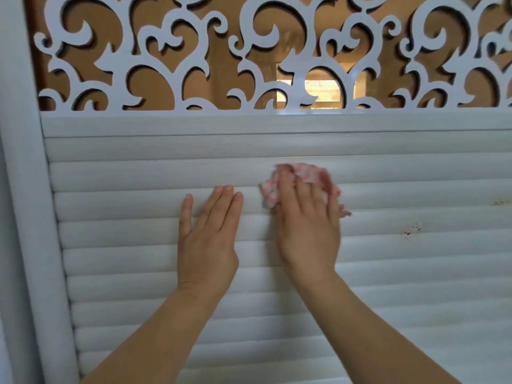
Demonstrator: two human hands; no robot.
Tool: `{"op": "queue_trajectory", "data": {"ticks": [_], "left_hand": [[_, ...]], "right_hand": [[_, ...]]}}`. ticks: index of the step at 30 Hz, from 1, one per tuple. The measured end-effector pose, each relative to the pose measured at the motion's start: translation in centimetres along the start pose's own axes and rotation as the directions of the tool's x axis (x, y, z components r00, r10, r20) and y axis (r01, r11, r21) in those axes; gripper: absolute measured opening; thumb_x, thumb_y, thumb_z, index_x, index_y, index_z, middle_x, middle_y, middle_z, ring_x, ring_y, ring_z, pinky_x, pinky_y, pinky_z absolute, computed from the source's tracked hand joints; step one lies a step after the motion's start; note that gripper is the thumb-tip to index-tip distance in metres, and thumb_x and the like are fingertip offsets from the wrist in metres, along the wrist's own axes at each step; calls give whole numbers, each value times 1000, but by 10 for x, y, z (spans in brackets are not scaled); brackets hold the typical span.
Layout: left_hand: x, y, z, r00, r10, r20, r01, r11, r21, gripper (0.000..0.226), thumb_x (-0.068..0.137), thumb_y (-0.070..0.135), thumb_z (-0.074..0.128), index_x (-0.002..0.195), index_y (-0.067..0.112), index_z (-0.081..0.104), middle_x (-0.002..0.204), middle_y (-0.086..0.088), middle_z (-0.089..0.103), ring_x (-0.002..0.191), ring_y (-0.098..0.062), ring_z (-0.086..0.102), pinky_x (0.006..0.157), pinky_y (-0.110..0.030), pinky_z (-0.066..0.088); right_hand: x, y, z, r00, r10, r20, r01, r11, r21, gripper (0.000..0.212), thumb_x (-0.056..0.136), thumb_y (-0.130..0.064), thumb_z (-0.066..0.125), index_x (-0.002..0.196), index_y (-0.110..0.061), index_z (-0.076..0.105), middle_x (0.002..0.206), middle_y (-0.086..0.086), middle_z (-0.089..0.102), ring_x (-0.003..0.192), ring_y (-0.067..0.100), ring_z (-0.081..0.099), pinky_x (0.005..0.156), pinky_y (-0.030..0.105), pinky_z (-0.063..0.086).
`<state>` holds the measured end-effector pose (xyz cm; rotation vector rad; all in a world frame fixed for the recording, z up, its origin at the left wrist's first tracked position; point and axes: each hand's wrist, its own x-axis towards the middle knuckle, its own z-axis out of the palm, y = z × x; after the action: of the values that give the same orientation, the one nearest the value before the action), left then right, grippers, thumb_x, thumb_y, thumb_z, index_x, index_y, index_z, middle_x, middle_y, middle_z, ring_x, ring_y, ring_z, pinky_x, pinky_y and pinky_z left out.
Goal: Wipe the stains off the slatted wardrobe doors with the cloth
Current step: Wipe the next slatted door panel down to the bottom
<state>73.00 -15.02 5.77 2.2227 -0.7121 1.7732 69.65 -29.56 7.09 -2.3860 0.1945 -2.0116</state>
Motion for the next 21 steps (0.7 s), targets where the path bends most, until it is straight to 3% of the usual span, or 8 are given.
{"op": "queue_trajectory", "data": {"ticks": [4,7,11,14,18,21], "left_hand": [[-1,-1,-2,1000,25,1,-25,999,33,65,71,-1,27,130,6,53,136,-10,52,128,-20,43,112,-49,10],[-1,-1,-2,999,36,-1,-36,998,56,64,73,-3,26,131,6,51,136,-10,52,129,-19,37,112,-50,8],[-1,-1,-1,999,53,-5,-52,996,79,64,73,-4,27,132,6,52,136,-10,52,128,-20,41,112,-51,7],[0,2,1,999,43,-17,-42,996,73,63,73,-4,29,131,6,53,135,-10,53,127,-21,44,112,-49,6],[0,6,2,1000,15,-28,-14,998,58,63,72,-4,29,130,6,53,135,-9,53,128,-20,40,113,-48,6],[-1,9,4,999,-10,-31,11,999,44,62,73,-3,30,131,6,52,136,-9,52,129,-19,37,113,-47,5]], "right_hand": [[-4,-3,0,984,-175,-33,172,982,-79,52,82,-14,54,133,-16,52,125,9,61,124,33,47,103,56,25],[2,23,-11,976,-205,-79,194,973,-122,41,79,-15,60,120,-19,63,120,8,63,118,30,49,101,50,30],[6,62,-26,992,-32,-120,16,990,-137,22,80,-22,59,100,-21,69,109,6,64,100,28,54,94,40,30],[10,87,-39,981,161,-110,-174,977,-120,19,82,-23,57,94,-17,70,108,8,64,90,33,59,85,40,35],[20,89,-47,905,423,-48,-426,903,-62,22,89,-23,56,103,-10,68,111,13,62,98,37,54,85,42,32],[26,70,-43,896,440,-62,-442,897,-12,19,88,-23,60,101,-11,67,103,12,63,95,34,55,77,36,26]]}}
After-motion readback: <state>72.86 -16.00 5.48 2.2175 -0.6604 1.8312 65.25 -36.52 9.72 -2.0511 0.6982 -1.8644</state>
